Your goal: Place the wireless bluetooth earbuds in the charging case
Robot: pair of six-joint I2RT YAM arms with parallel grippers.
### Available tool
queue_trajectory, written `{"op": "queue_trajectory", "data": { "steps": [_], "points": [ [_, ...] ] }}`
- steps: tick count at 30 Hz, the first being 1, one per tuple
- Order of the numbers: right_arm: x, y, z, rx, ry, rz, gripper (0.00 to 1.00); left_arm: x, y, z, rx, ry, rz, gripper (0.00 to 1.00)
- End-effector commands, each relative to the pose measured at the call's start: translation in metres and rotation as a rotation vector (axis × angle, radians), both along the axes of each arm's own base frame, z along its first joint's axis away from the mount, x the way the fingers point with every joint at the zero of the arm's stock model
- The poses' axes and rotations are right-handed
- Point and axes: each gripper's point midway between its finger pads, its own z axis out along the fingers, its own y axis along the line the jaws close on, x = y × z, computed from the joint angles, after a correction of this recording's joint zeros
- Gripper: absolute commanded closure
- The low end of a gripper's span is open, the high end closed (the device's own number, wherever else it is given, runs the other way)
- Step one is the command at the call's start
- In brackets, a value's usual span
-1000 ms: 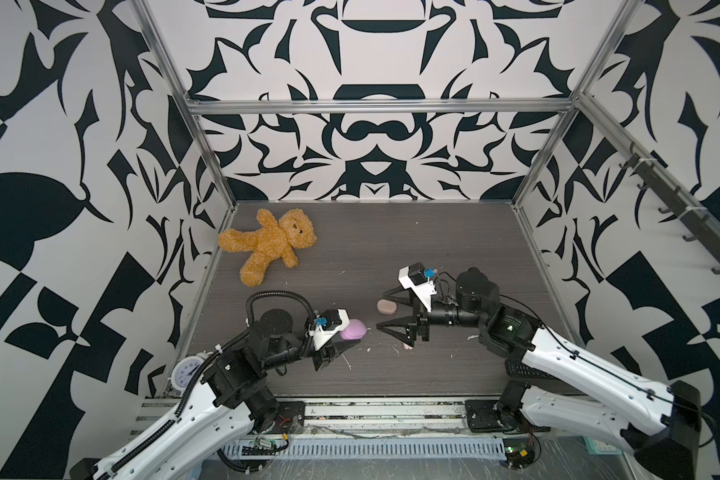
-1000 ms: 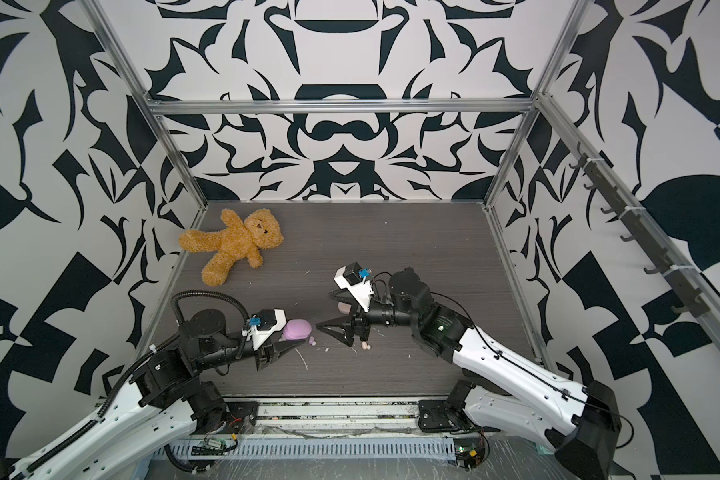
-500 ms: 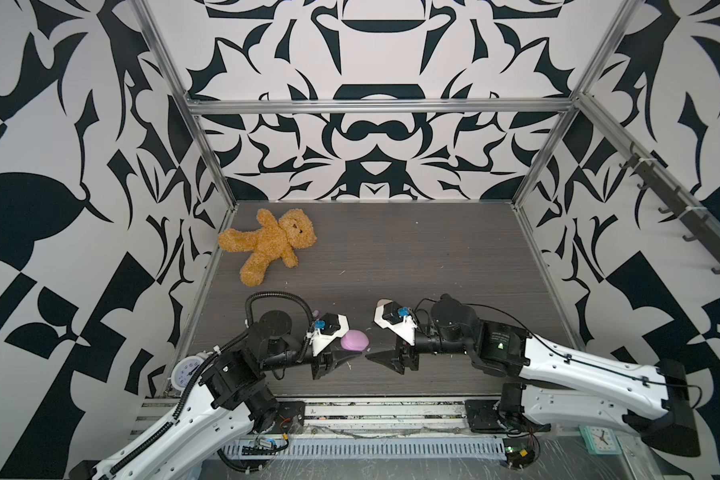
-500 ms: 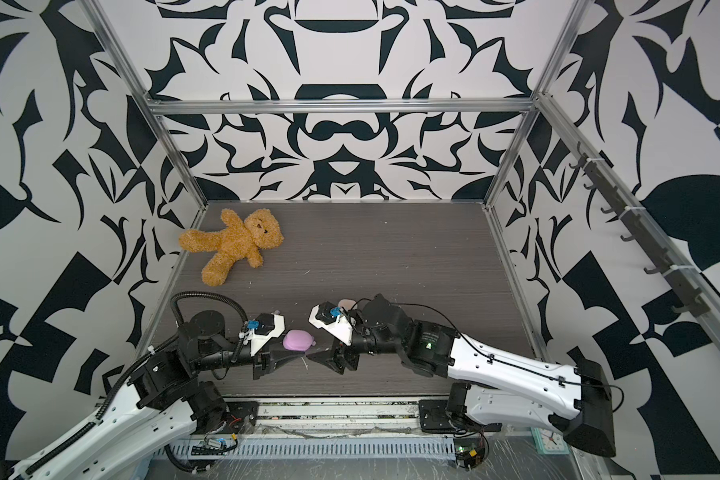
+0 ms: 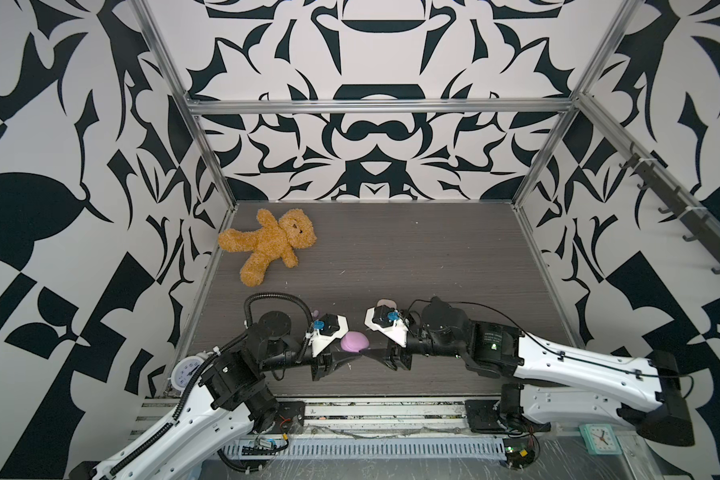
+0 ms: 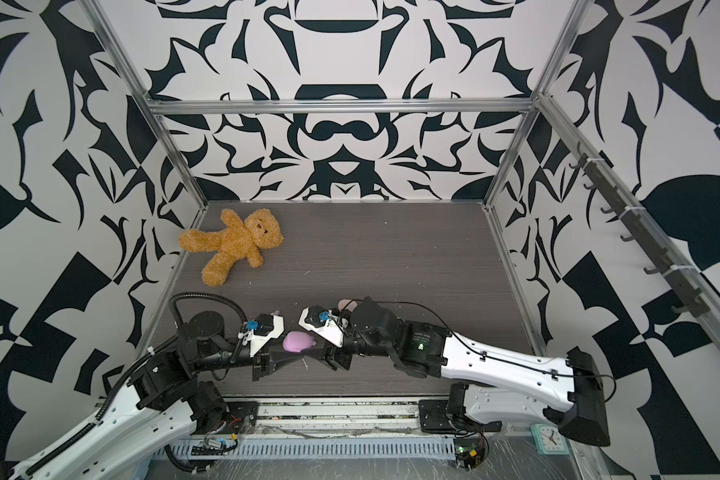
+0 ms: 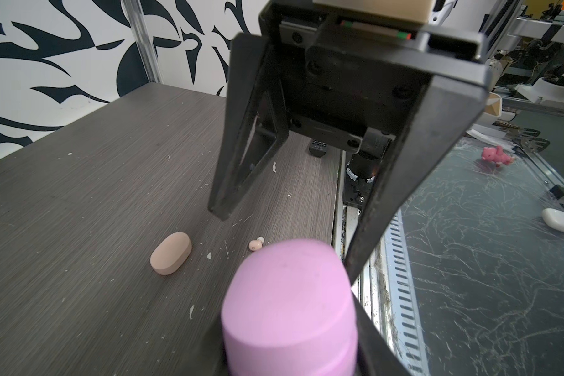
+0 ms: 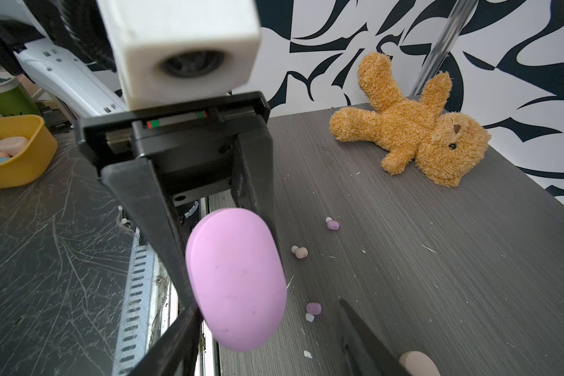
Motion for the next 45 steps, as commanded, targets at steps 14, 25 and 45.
{"op": "queue_trajectory", "data": {
  "steps": [14, 25, 45],
  "points": [
    [0.009, 0.007, 0.029, 0.052, -0.052, -0.026, 0.52, -0.007, -0.004, -0.006, -0.002, 0.032, -0.048, 1.0],
    [0.007, 0.013, 0.032, 0.05, -0.059, 0.001, 0.69, -0.006, -0.006, -0.009, 0.004, 0.042, -0.049, 1.0],
    [0.014, 0.016, 0.03, 0.025, -0.096, -0.019, 0.85, -0.006, -0.006, -0.008, 0.001, 0.05, -0.051, 1.0]
  ]
}}
